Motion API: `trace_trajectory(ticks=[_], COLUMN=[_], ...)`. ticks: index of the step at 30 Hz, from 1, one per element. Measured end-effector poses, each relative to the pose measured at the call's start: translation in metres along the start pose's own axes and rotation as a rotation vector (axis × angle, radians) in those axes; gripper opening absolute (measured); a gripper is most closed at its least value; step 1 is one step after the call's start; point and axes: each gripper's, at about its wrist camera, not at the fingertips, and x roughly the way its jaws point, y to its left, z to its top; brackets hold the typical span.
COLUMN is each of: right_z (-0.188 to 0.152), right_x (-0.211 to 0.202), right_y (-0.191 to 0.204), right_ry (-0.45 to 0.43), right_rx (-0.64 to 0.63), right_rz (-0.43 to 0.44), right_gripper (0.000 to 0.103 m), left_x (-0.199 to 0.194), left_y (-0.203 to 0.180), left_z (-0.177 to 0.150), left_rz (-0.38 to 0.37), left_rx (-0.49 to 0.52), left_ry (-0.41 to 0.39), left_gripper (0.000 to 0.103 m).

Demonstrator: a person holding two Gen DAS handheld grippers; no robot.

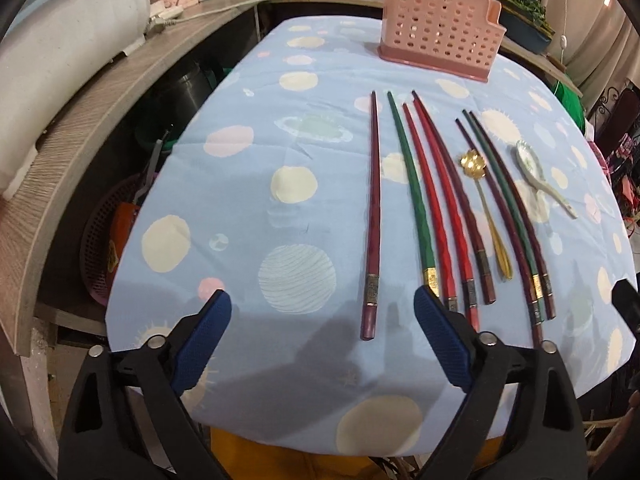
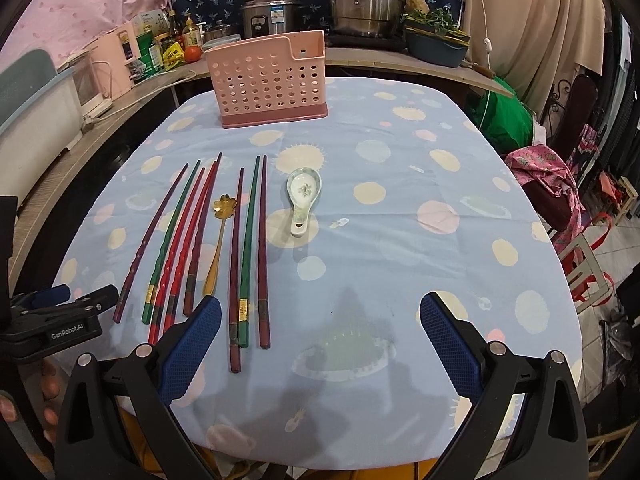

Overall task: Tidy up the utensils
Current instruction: 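Grasp the dark red chopstick with the left tool while the right tool grasps the white ceramic spoon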

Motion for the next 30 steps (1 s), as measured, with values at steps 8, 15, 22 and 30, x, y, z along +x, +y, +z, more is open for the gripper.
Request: trace_trajectory(ticks=[8,15,22,30], right_z=[0.001,0.008,0.038,0.062], right_x=[0.009,0.019,0.043,0.083], right_y=[-0.001,-0.003,-0.014,-0.02], right_ry=[0.018,0.025,0.027,0.081], right_rx=[0.0,0.002,0.069,0.146], right_rz=[0.005,0.021,0.111,0.213], right_gripper=[0.093,0.081,0.054,0.021], left_x=[0.017,0.017,0.017,0.018], left_y=[0.002,0.0,-0.004,-0.009], left_z=[-0.002,0.001,0.005,0.006], left_rz=[-0.017,-0.044,-0.078,-0.058], left_rx=[0.0,0.016,0.024,0.033], left_ry=[0.039,0.03,0.038,0.042], left_gripper=[0.069,0.045,0.01,0.009])
